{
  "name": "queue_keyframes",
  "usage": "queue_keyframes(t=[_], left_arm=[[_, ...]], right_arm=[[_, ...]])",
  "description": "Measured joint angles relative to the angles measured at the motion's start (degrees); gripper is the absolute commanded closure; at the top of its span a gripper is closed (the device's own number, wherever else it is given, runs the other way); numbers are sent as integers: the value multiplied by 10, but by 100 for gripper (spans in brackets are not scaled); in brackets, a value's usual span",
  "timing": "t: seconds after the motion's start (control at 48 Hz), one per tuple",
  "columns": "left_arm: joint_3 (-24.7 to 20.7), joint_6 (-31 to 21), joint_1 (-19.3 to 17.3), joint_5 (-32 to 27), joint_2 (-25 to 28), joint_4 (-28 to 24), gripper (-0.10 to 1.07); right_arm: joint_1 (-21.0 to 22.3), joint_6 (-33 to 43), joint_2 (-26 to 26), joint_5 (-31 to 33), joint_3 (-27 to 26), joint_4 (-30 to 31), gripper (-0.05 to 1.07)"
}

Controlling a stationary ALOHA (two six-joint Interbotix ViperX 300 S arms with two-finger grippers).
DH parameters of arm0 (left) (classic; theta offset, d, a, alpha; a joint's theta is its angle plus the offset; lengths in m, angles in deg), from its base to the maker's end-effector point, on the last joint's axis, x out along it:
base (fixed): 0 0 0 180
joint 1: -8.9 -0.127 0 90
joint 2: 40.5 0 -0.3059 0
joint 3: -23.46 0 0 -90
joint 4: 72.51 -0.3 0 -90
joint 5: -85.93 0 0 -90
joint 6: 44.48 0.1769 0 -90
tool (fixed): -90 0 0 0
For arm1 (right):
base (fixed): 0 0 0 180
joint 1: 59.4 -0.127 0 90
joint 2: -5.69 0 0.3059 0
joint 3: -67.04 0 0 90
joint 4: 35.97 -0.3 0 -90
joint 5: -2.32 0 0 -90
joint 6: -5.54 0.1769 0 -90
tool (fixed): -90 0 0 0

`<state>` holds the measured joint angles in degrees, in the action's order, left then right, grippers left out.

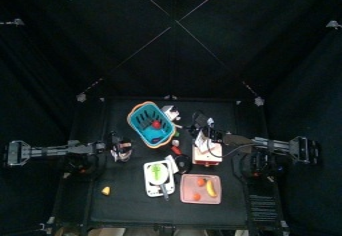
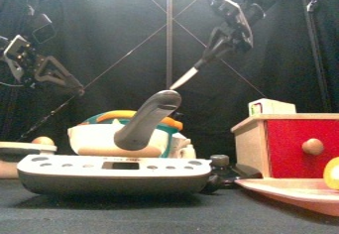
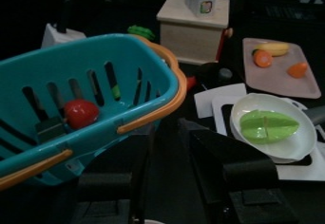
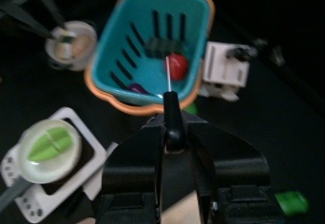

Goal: Grab pairing knife with other hand

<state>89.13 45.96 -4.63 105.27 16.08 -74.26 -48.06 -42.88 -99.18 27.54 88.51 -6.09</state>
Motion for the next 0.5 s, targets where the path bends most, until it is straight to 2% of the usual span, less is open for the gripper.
queue_keyframes(t=[0.146, 0.292, 0.375, 0.5], left_arm=[[-7, -1, 5, 48, 0, -5, 27], [-11, -1, 14, 111, 0, -7, 26], [-11, -1, 18, 132, 0, -9, 26], [-14, -1, 33, 166, 4, -16, 26]], right_arm=[[-4, 0, -31, -185, 63, 5, 50], [-1, -1, -33, -363, 120, 5, 50], [3, -3, -28, -428, 138, 4, 50], [4, -4, -6, -488, 146, 4, 50]])
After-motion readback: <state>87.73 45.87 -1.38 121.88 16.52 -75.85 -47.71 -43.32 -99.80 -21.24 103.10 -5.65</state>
